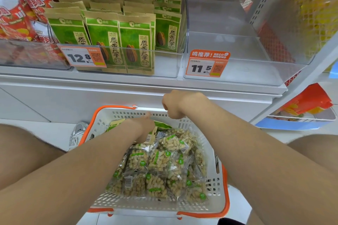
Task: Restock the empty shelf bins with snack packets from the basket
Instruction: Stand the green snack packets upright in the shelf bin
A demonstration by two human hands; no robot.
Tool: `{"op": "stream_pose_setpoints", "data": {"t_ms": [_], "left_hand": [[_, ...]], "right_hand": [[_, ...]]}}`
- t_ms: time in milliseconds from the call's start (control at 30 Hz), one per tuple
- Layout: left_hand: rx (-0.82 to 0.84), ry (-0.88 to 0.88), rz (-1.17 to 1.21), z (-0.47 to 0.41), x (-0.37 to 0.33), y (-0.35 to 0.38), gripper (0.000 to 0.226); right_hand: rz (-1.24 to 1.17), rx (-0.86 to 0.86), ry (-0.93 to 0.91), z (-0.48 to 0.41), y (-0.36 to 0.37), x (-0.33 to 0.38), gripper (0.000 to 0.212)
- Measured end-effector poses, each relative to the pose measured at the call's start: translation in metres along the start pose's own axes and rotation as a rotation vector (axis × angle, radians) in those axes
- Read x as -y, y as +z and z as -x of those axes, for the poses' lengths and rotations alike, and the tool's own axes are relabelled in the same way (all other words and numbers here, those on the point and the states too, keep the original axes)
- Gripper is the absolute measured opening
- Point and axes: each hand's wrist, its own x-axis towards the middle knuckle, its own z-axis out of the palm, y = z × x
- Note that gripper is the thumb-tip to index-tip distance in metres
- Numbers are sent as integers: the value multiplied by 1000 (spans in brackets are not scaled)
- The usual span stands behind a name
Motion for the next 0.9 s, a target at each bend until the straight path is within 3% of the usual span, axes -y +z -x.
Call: {"op": "stream_pose_setpoints", "data": {"t_ms": [167,267,367,433,567,700,800,900], "left_hand": [[-61,-13,170,-9,5,5,17],[-166,-67,206,-8,10,8,12],[-323,-145,282,-4,13,3,30],[-407,-205,389,1,16,-5,30],[-586,-247,703,18,25,-27,26],[-621,-261,976,52,30,-62,26],[-618,-227,1360,78,31,-83,18],[-549,-222,1693,100,29,-98,10]], "right_hand": [[7,1,-19,2,-4,1,17],[6,-14,-30,5,-10,2,9],[12,-43,-40,10,-16,3,16],[-2,-58,-32,15,-21,5,23],[-3,-99,-48,27,-35,7,22],[-1,-137,-83,45,-52,2,39],[-6,-193,-96,54,-62,-8,33],[-42,-146,-68,71,-69,-12,72]]}}
